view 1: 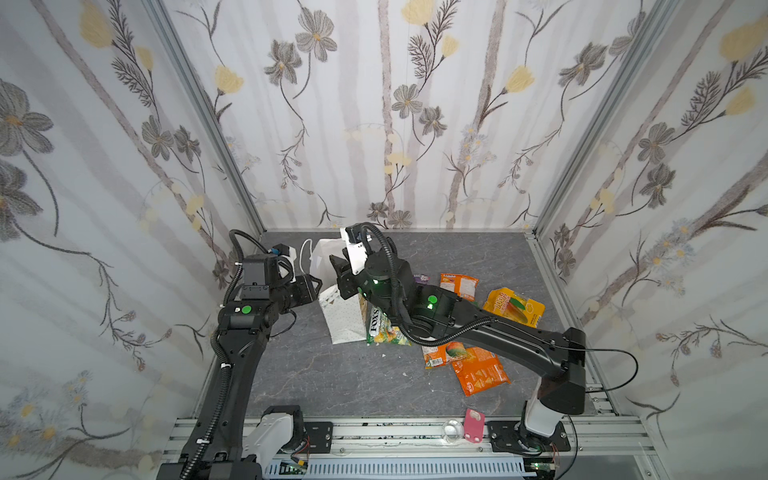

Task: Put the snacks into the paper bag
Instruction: 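Withdraw the right gripper from the bag back over the candy pile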

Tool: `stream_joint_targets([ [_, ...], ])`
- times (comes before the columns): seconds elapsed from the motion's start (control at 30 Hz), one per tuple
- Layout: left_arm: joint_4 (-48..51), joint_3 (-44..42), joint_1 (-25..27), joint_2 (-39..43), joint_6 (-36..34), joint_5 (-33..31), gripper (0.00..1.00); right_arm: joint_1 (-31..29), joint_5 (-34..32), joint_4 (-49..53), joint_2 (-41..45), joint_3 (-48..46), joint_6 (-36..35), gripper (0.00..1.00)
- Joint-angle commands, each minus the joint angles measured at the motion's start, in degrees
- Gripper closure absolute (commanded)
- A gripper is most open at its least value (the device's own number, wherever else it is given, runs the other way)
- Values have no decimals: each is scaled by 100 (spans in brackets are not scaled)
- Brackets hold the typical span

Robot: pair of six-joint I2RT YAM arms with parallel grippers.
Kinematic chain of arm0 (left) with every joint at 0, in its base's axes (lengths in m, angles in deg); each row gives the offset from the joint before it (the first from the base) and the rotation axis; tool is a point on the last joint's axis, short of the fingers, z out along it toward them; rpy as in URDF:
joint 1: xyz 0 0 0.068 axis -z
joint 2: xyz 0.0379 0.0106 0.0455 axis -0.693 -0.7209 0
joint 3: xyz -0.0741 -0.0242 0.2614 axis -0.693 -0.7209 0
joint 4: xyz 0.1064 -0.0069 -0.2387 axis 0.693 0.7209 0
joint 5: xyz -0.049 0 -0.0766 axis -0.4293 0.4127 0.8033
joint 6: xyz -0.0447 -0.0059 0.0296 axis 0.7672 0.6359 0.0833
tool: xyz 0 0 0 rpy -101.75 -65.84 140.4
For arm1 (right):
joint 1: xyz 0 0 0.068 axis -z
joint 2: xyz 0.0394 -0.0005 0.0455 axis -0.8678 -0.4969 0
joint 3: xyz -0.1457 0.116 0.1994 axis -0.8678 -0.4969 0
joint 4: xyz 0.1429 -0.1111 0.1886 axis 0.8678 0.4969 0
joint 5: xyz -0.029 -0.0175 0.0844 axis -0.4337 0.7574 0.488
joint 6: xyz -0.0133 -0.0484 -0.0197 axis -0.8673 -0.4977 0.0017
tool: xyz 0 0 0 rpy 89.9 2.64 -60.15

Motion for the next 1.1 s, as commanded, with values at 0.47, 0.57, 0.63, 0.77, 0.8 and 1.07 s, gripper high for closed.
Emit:
stream_joint_targets([
  [0.47,-35,87,-10,-26,13,-128,55,867,399,538,2883,-3114,1504,59],
  [0.57,-39,83,-10,-17,19,-165,56,1258,386,1501,3046,-3235,1856,46],
  [0.63,-61,77,-10,-17,35,-160,55,1651,753,1738,3288,-3570,2112,43],
  [0.77,-139,55,-10,-59,105,-98,55,2299,1130,1795,3885,-4428,2529,38],
  [0.8,-155,44,-14,-69,117,-88,55,2388,1102,1834,3980,-4577,2571,37],
  [1.07,-207,-40,-10,-131,128,-91,55,3154,1278,1956,4101,-5672,2624,33],
])
